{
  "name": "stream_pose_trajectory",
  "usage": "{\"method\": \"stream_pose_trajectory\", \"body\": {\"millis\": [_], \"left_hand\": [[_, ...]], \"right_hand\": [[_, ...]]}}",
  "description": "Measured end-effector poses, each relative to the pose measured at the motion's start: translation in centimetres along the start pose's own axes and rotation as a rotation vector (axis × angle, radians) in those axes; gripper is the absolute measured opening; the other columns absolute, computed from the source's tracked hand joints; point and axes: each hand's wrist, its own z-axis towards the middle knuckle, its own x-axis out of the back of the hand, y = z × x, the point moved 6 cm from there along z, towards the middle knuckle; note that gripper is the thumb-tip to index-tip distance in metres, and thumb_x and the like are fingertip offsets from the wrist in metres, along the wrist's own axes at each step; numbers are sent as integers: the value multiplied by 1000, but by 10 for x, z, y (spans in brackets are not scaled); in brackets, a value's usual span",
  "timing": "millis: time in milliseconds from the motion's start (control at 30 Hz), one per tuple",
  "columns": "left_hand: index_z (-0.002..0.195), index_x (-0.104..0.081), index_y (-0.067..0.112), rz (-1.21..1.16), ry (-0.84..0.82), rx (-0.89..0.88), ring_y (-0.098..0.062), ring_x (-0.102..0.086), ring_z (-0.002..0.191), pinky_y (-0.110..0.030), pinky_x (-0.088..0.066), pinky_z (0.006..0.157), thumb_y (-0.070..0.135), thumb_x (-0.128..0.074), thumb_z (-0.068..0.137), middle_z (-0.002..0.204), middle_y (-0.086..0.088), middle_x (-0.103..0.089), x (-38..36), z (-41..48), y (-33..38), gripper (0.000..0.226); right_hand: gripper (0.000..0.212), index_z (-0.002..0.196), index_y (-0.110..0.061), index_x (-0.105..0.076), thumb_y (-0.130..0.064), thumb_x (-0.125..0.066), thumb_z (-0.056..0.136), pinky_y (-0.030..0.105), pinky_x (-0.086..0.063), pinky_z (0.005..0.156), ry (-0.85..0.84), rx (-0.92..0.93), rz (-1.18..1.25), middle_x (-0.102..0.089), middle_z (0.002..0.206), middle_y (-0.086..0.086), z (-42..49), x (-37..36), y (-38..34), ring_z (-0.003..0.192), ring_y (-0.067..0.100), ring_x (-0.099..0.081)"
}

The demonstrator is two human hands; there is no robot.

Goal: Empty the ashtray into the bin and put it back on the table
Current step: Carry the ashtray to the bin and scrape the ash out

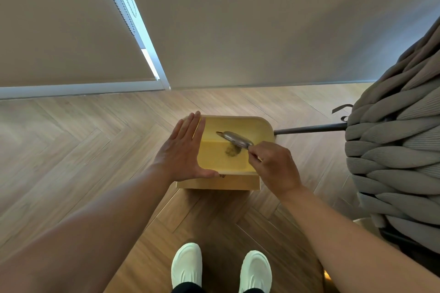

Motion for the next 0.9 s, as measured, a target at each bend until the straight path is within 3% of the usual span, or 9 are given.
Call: {"method": "stream_pose_trajectory", "body": {"millis": [100, 300, 900], "left_hand": [[150, 12, 4, 6, 5, -3, -24, 20, 146, -46, -4, 120, 101, -28, 55, 160, -15, 17, -1, 0, -1, 142], [151, 11, 4, -20, 25, -15, -24, 18, 147, -46, -4, 120, 100, -30, 55, 160, -14, 16, -3, 0, -2, 142], [150, 11, 4, 0, 11, 1, -23, 20, 146, -46, -5, 120, 102, -26, 53, 160, -13, 17, -5, 0, -2, 143]], "right_hand": [[5, 86, 4, -73, 1, -75, 82, 40, -57, 51, -9, 108, -152, -69, 73, 16, -5, -10, -9, 64, 31, -65], [30, 94, 6, -74, -6, -87, 70, 37, -60, 54, -1, 225, -295, -73, 83, 17, -14, -21, -16, 77, 30, -71], [30, 93, 5, -74, -7, -87, 68, 36, -60, 54, -54, 217, -285, -72, 82, 17, -16, -18, -11, 76, 30, -71]]}}
